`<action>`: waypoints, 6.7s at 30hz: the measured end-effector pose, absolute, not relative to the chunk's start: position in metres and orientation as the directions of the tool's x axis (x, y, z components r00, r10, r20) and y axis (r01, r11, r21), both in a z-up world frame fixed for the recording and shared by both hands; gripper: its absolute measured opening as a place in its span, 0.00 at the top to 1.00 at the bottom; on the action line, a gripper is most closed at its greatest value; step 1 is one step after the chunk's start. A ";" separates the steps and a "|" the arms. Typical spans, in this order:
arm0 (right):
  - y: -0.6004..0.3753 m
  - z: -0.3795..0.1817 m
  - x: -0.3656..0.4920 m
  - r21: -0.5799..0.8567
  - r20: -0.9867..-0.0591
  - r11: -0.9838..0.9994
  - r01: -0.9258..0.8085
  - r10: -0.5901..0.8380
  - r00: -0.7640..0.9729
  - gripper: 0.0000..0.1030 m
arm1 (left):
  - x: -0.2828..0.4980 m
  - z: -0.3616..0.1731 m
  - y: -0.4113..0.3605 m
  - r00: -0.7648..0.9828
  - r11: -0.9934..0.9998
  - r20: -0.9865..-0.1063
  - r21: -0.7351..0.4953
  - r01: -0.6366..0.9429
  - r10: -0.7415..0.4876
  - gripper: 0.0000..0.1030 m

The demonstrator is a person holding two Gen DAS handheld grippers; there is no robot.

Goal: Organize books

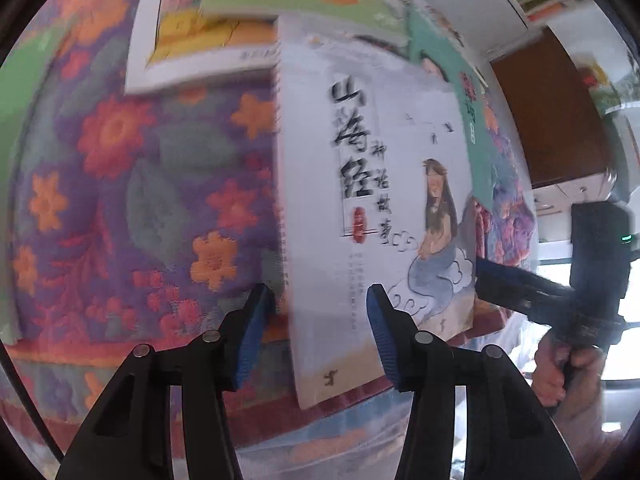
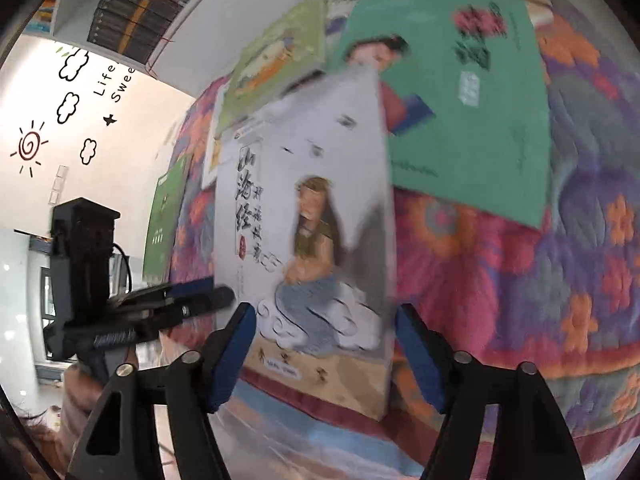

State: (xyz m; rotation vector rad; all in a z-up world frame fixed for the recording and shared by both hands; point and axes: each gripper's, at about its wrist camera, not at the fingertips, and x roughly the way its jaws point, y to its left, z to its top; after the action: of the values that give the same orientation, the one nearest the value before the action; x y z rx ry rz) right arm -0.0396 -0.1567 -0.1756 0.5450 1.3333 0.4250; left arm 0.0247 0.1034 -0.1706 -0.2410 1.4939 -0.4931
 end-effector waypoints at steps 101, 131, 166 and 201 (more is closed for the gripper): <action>0.195 -0.120 0.086 0.584 -0.716 0.751 -0.309 0.656 0.241 0.87 | 0.103 -0.127 0.405 0.351 0.935 -0.879 -0.355 -0.028 -0.323 0.67; 0.187 -0.186 0.088 0.634 -0.738 0.764 -0.121 0.644 0.202 0.85 | 0.109 -0.146 0.421 0.308 0.928 -0.894 -0.365 -0.079 -0.325 0.61; 0.058 -0.150 0.070 0.559 -0.780 0.829 0.002 0.525 0.341 0.81 | 0.116 -0.097 0.314 0.350 0.955 -0.892 -0.296 0.025 -0.286 0.61; -0.248 -0.181 0.032 0.508 -0.814 0.832 0.223 0.379 0.440 0.55 | 0.100 -0.140 -0.041 0.251 0.919 -0.925 -0.188 0.347 -0.284 0.56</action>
State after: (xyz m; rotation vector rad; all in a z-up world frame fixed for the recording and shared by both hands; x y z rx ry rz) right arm 0.0318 -0.2484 -0.1807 0.6131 1.1311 0.1050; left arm 0.0995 -0.0414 -0.1399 0.0585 1.2448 -0.4300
